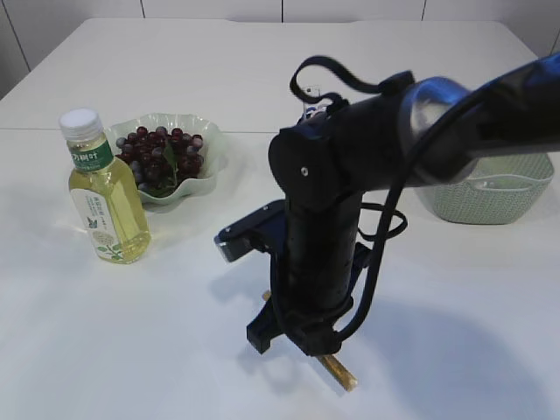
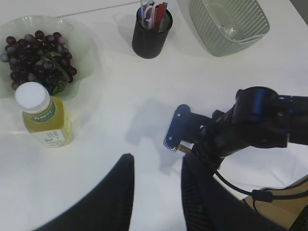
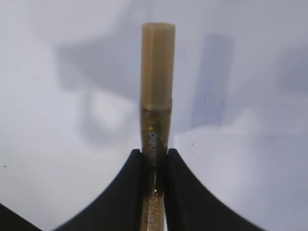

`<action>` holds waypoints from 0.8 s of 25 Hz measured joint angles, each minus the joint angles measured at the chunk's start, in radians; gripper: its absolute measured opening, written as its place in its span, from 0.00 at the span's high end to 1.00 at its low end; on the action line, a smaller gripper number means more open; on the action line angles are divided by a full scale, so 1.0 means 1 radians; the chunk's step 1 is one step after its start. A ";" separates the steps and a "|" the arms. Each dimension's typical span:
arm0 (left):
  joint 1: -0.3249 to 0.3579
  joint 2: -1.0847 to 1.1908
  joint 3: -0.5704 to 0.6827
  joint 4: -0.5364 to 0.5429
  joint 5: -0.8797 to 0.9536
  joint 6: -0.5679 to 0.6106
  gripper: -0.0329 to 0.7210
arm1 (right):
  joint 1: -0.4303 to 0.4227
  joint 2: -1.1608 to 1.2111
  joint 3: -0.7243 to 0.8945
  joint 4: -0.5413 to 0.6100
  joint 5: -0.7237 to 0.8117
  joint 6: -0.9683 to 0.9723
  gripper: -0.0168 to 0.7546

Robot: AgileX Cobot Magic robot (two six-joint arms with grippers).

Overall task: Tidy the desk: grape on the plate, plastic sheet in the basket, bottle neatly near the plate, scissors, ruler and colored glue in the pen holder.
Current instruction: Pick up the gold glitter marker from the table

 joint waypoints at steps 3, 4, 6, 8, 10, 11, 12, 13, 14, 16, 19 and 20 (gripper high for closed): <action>0.000 0.000 0.000 0.001 0.000 0.000 0.63 | 0.000 -0.083 0.009 0.002 -0.042 0.002 0.83; 0.000 0.000 0.000 0.002 0.000 0.000 0.63 | 0.000 -0.117 0.024 0.002 -0.072 0.002 0.83; 0.000 0.000 0.000 0.007 0.000 0.000 0.63 | 0.000 -0.190 0.075 0.000 -0.149 0.002 0.83; 0.000 0.000 0.000 0.011 0.000 0.000 0.63 | 0.000 -0.284 0.154 -0.019 -0.259 0.003 0.83; 0.000 0.000 0.000 0.015 0.000 -0.002 0.63 | 0.000 -0.379 0.267 -0.045 -0.382 0.003 0.83; 0.000 0.000 0.000 0.015 0.000 -0.002 0.63 | -0.003 -0.431 0.320 -0.054 -0.451 0.003 0.83; 0.000 0.000 0.000 0.017 0.000 -0.002 0.63 | -0.004 -0.479 0.383 -0.063 -0.519 0.003 0.83; 0.000 0.000 0.000 0.017 0.000 -0.002 0.63 | -0.006 -0.516 0.445 -0.071 -0.573 0.003 0.83; 0.000 0.000 0.000 0.017 0.000 -0.002 0.63 | -0.006 -0.556 0.495 -0.078 -0.636 0.003 0.83; 0.000 0.000 0.000 0.019 0.000 -0.002 0.63 | -0.006 -0.617 0.598 -0.086 -0.746 0.003 0.83; 0.000 0.000 0.000 0.019 0.000 -0.002 0.63 | -0.011 -0.669 0.694 -0.094 -0.916 0.003 0.83; 0.000 0.000 0.000 0.019 0.000 -0.002 0.63 | -0.017 -0.671 0.707 -0.093 -0.950 0.003 0.83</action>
